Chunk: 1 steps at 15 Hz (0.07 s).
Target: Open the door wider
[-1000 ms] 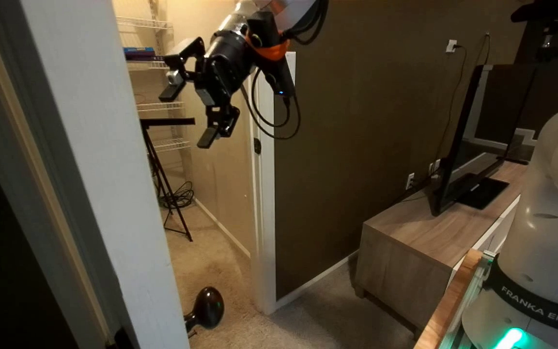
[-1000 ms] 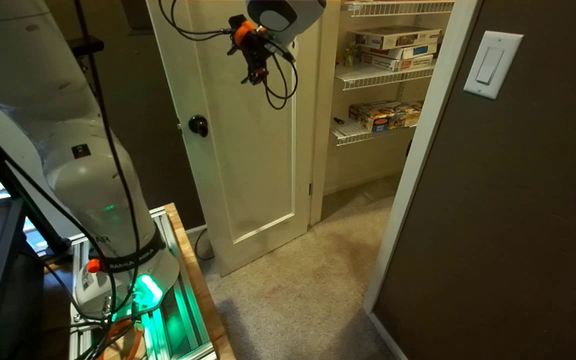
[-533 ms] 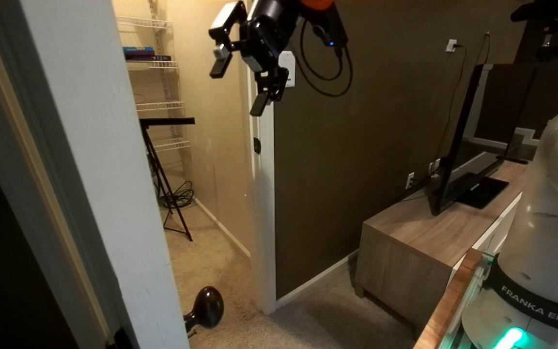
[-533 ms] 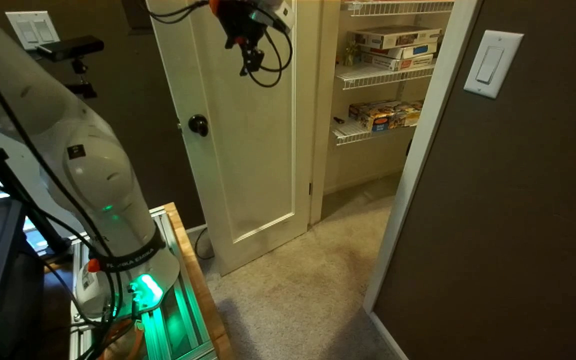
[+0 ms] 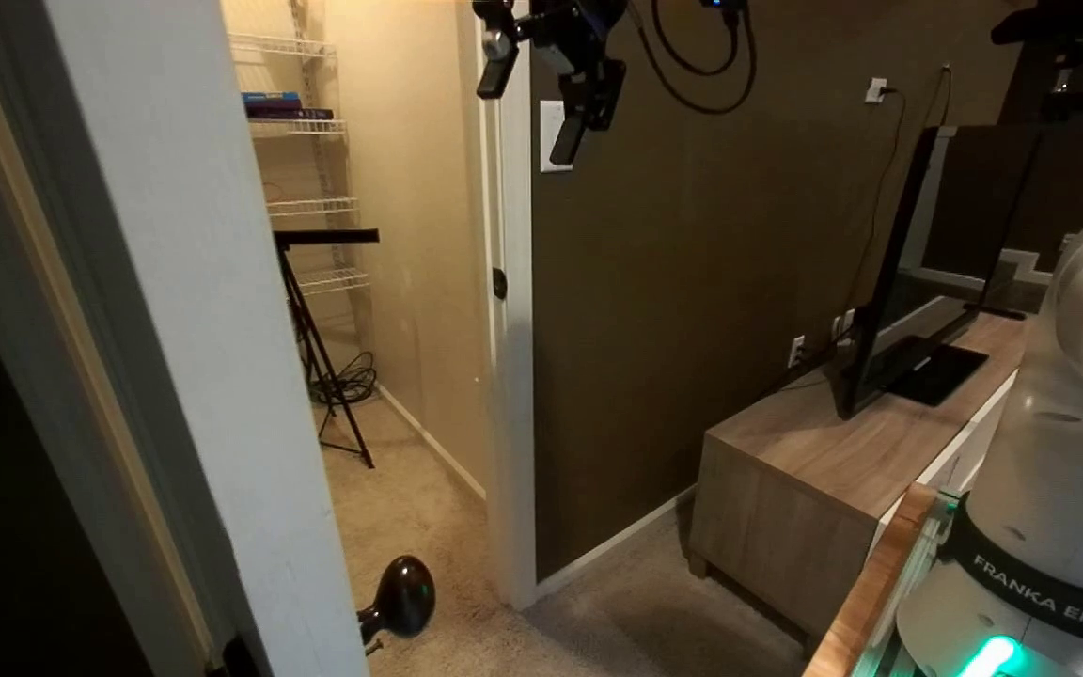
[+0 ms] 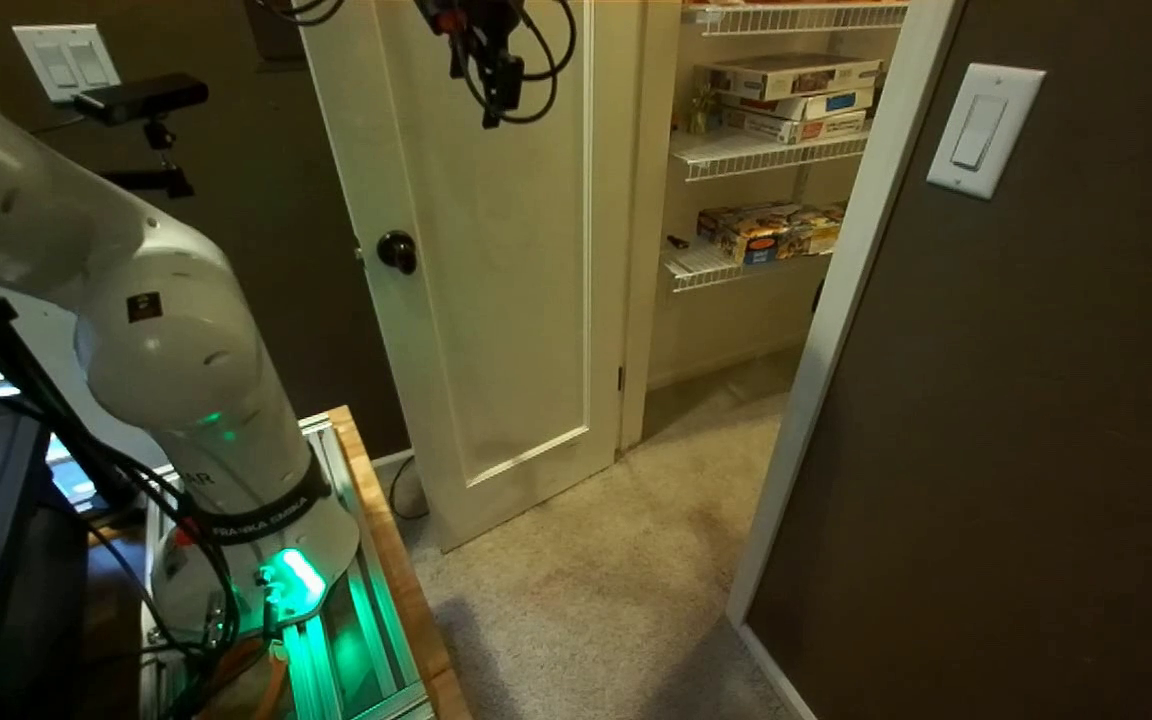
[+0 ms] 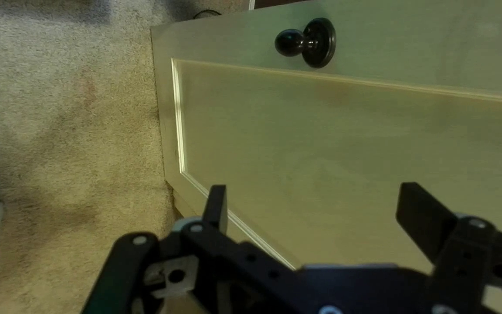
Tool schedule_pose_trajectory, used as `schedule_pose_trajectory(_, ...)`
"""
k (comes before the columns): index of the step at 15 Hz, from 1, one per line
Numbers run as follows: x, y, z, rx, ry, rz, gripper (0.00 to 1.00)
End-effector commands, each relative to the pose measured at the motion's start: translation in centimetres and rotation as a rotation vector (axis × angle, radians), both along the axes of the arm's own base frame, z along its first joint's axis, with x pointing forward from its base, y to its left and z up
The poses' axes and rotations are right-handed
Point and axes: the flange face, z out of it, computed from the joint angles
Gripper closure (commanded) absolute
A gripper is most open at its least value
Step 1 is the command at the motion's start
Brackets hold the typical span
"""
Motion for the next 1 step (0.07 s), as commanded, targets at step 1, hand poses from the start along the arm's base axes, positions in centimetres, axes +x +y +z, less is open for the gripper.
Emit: schedule_pose_trajectory(1,0.01,-0.03,-0.09,-0.001,0.004,0.0,0.0)
